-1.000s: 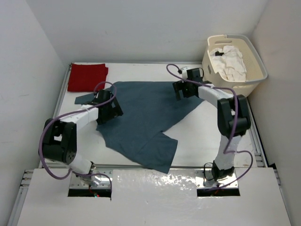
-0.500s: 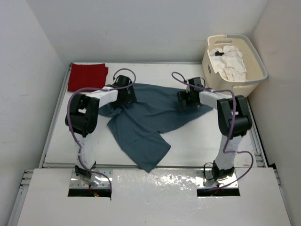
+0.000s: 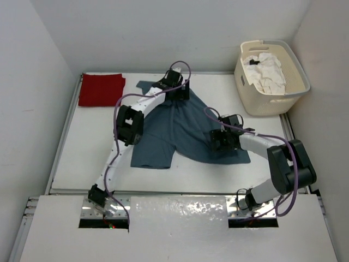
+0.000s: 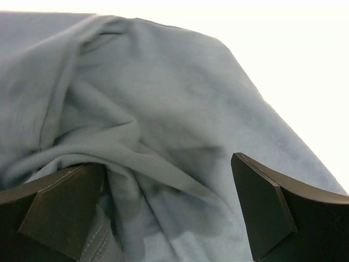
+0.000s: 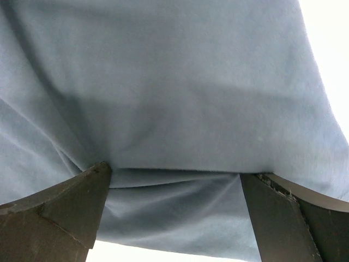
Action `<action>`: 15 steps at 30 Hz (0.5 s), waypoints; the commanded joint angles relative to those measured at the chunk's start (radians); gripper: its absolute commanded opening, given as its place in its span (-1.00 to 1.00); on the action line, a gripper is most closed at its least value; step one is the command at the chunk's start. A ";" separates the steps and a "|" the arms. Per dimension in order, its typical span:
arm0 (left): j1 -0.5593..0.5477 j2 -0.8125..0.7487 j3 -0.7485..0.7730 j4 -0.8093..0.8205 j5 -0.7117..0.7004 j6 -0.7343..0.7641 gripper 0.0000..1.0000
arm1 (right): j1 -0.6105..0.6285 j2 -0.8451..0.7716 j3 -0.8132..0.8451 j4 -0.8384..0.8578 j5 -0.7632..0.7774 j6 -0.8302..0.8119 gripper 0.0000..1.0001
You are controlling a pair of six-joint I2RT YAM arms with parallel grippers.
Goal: Fold and stack the t-shirts
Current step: Flatten out the tshirt
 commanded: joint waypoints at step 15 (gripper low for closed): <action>0.156 -0.622 -0.414 0.006 -0.049 -0.015 0.99 | -0.012 -0.158 0.229 -0.294 0.136 0.012 0.98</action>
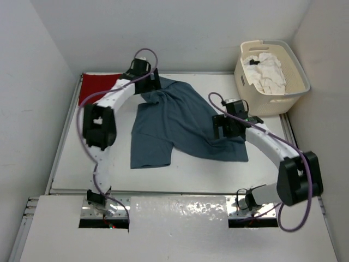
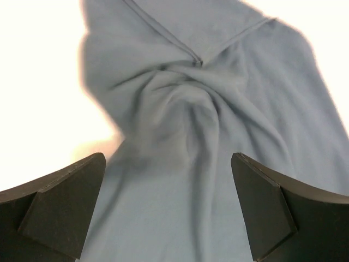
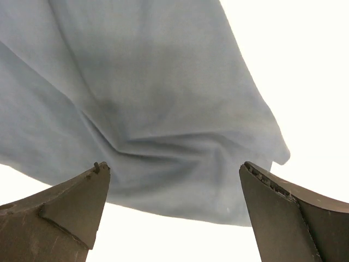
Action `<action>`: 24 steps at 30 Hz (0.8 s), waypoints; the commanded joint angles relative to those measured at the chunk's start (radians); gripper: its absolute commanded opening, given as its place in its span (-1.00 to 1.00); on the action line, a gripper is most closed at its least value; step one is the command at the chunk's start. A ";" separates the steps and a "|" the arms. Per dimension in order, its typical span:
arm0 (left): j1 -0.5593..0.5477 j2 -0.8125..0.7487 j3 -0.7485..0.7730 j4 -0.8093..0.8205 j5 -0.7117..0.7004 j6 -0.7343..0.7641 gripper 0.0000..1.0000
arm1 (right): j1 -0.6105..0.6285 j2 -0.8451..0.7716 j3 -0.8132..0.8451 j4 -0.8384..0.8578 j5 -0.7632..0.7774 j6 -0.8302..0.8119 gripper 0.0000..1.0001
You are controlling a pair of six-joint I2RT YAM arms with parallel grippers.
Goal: Fold and stack the t-shirts
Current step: Flatten out the tshirt
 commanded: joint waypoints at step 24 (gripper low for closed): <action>-0.032 -1.128 -1.454 -0.084 -0.026 -0.460 0.99 | -0.236 -0.322 -0.289 -0.162 0.125 0.212 0.98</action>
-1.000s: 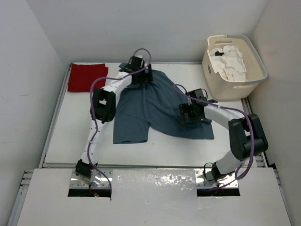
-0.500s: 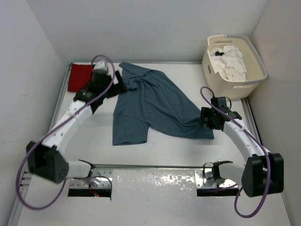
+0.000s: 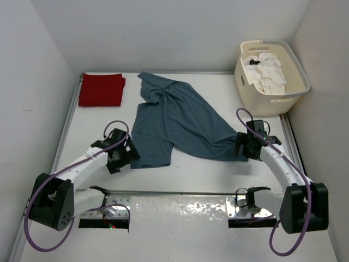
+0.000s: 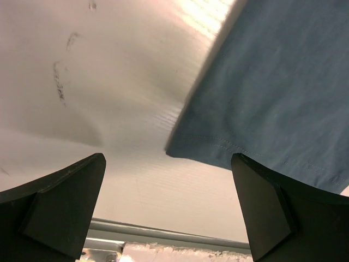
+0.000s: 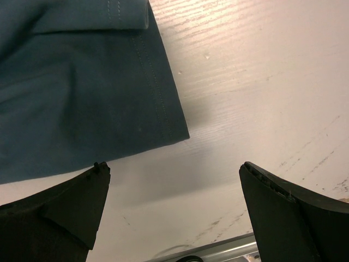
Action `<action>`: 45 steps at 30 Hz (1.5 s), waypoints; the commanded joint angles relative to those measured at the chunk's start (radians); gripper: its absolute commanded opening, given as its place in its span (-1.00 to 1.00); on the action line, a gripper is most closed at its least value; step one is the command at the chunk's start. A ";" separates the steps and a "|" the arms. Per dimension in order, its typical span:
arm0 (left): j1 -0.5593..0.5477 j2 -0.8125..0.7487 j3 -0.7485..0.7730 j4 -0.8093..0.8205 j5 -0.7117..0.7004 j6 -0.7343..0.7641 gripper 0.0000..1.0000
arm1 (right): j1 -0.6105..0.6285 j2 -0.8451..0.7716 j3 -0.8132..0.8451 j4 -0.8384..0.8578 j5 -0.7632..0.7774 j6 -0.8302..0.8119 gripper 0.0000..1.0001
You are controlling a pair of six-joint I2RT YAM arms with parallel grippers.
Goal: Fold and stack the t-shirts
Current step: Flatten out the tshirt
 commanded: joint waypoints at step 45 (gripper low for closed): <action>-0.004 0.052 0.039 0.207 0.080 0.059 -1.00 | -0.149 0.071 -0.218 0.327 -0.124 0.142 0.41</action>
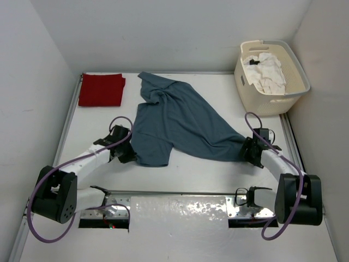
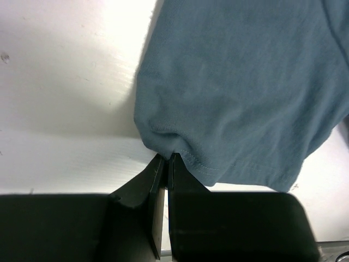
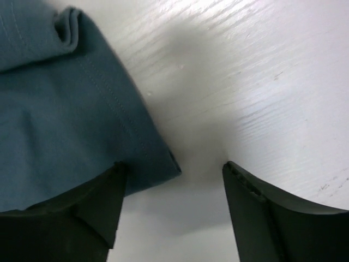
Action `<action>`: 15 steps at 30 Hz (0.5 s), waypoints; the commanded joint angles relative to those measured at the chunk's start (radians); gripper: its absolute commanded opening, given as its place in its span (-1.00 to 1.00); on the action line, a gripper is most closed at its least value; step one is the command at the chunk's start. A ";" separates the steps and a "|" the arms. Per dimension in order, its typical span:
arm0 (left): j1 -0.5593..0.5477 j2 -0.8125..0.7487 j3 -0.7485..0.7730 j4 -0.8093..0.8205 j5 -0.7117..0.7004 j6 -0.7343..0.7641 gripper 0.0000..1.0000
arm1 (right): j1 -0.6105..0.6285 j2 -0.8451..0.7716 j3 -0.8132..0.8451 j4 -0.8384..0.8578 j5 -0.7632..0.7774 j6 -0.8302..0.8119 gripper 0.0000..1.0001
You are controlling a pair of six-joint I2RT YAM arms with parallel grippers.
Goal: Fold and stack the t-shirts
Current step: Flatten out the tshirt
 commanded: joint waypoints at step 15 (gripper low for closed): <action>-0.003 -0.005 0.181 -0.082 -0.061 0.052 -1.00 | -0.030 -0.039 -0.209 0.276 -0.211 0.124 -0.56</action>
